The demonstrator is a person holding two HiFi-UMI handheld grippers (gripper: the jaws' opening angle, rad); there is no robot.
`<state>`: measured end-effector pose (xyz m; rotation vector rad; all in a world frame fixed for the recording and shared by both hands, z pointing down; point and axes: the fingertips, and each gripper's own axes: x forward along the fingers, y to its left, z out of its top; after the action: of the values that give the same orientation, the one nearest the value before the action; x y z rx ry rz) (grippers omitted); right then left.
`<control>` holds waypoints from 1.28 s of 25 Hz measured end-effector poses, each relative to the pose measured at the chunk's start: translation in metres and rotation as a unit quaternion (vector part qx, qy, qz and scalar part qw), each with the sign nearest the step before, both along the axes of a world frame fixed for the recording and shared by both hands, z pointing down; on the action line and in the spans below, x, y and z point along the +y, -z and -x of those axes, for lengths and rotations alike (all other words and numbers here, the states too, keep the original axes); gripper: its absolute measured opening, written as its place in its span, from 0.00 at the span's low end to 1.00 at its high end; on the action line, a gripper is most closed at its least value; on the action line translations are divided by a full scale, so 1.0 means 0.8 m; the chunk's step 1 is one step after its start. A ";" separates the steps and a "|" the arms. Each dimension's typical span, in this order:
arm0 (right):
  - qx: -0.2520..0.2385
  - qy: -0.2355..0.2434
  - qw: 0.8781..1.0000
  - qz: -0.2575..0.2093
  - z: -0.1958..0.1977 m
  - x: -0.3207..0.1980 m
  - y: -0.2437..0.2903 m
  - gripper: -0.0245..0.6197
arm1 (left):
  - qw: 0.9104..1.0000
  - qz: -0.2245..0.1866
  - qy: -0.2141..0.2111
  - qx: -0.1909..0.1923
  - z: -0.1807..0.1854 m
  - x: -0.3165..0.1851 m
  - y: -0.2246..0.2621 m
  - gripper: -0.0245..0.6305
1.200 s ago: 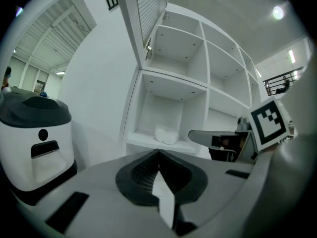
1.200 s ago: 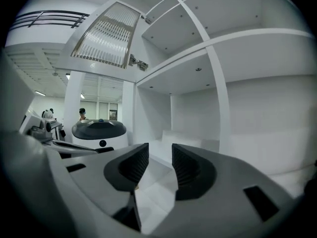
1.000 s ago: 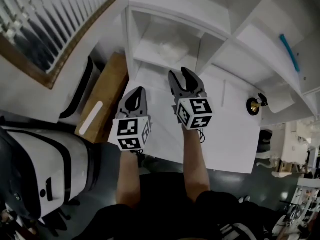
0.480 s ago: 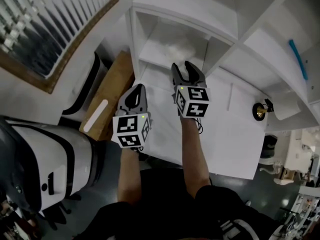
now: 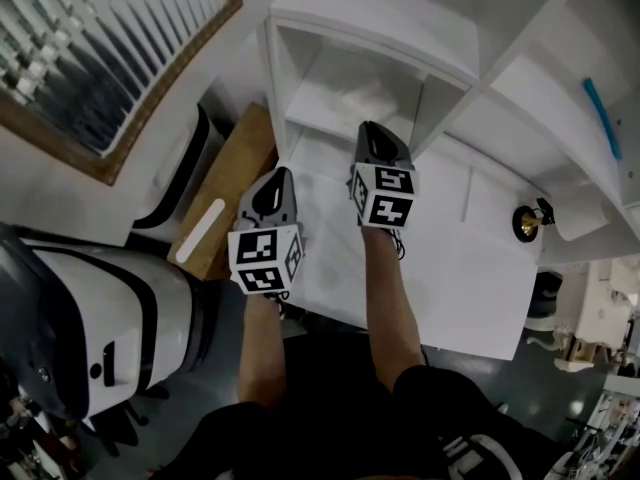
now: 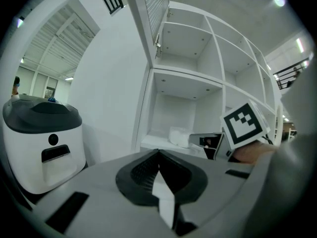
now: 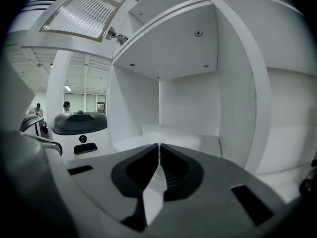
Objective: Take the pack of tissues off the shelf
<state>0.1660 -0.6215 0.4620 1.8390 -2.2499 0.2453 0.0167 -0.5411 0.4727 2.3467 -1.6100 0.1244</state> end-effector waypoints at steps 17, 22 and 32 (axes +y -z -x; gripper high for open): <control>-0.074 0.049 0.994 -0.070 0.006 0.083 0.079 0.07 | 0.998 -0.039 -0.044 -0.008 -0.032 0.043 0.052 0.05; -0.074 0.065 0.989 -0.112 -0.001 0.116 0.135 0.07 | 0.996 -0.063 -0.067 -0.006 -0.047 0.047 0.083 0.05; -0.047 0.083 0.976 -0.196 -0.023 0.171 0.226 0.07 | 0.990 -0.115 -0.083 0.001 -0.063 0.048 0.158 0.05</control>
<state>0.1843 -0.4847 0.2808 1.8278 -2.6543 -0.1576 0.0670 -0.5030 0.3461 2.6541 -1.4965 -0.0304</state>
